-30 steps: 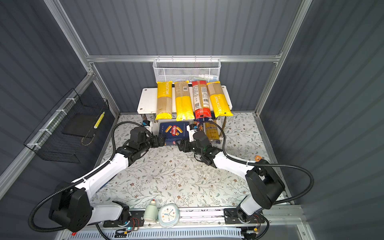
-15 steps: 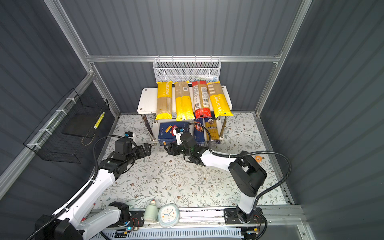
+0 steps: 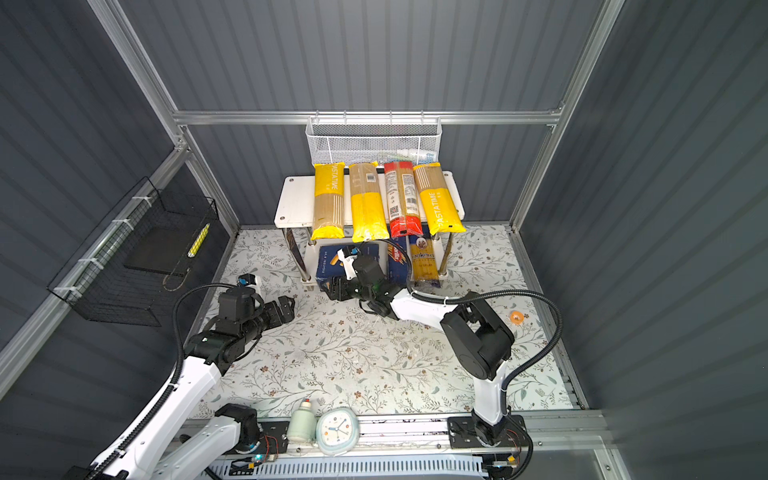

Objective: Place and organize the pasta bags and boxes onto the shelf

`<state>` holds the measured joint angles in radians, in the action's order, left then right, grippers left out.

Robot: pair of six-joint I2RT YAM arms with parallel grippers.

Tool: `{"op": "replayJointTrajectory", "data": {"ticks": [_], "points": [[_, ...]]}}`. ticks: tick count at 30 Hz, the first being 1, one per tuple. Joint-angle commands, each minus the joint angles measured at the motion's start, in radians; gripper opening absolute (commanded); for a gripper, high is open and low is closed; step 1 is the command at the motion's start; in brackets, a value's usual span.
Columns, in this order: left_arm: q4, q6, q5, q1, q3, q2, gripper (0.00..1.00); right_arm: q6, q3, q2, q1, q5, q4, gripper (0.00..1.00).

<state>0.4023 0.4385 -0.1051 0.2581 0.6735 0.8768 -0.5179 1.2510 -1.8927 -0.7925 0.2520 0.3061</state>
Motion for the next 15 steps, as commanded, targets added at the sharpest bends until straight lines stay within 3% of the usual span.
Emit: {"op": "replayJointTrajectory", "data": {"ticks": [1, 15], "points": [[0.012, 0.005, 0.003, -0.008, -0.015, -0.008, 0.99, 0.039, -0.001, 0.037, -0.001, 0.016, -0.046, 0.72], [-0.067, -0.007, 0.031, -0.008, -0.05, 0.051, 0.99, 0.014, -0.019, -0.025, 0.019, 0.017, 0.006, 0.72]]}}
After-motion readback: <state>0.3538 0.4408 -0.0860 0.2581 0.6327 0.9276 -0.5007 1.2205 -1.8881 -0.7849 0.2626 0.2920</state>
